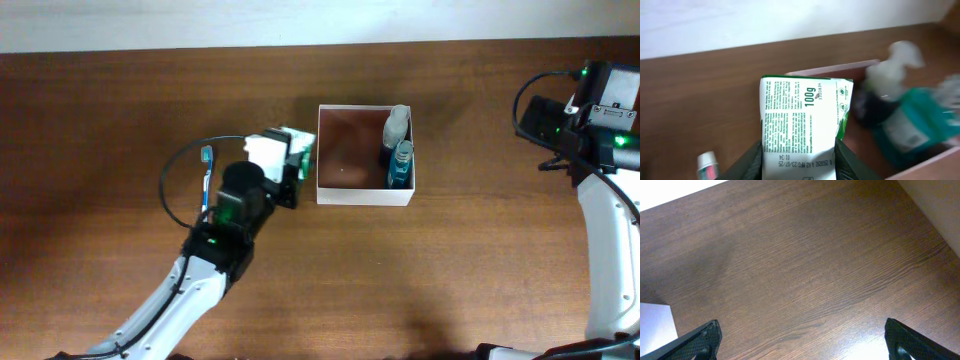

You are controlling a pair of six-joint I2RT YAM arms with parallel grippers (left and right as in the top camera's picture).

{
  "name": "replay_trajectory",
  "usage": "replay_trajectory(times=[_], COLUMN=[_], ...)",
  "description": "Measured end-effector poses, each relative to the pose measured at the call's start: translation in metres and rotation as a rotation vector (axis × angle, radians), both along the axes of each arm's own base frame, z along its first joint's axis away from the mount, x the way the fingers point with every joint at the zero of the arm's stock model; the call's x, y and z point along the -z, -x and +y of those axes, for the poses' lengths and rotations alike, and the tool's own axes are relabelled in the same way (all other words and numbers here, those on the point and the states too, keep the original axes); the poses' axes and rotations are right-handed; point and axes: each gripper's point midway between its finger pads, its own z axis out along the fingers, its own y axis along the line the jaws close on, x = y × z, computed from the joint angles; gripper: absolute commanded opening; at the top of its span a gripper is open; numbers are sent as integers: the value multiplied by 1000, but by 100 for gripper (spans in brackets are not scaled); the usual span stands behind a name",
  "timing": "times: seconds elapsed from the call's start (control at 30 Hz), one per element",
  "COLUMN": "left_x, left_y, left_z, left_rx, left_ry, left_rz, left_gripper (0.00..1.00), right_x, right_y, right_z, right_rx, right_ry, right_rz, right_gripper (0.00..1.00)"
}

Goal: Pack container
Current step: 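Carry the soap box into the pink box and release it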

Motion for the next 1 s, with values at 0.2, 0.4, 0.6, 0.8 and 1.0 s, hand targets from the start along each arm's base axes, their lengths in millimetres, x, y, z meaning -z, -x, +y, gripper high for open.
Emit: replay_trajectory(times=[0.2, 0.4, 0.6, 0.8, 1.0], left_x=[-25, -44, -42, -4, -9], left_y=[12, 22, 10, -10, -19], left_z=[-40, -64, -75, -89, -93], left_rx=[87, 146, 148, 147, 136], left_ry=[76, 126, 151, 109, 112], left_rz=[-79, -146, -186, -116, -127], left_gripper=[22, 23, 23, 23, 26], right_x=[0, 0, 0, 0, 0], right_y=[0, 0, 0, 0, 0], right_z=[0, 0, 0, 0, 0], right_rx=[0, 0, 0, 0, 0], right_ry=[0, 0, 0, 0, 0], right_rz=[0, 0, 1, 0, 0], right_gripper=[99, 99, 99, 99, 99])
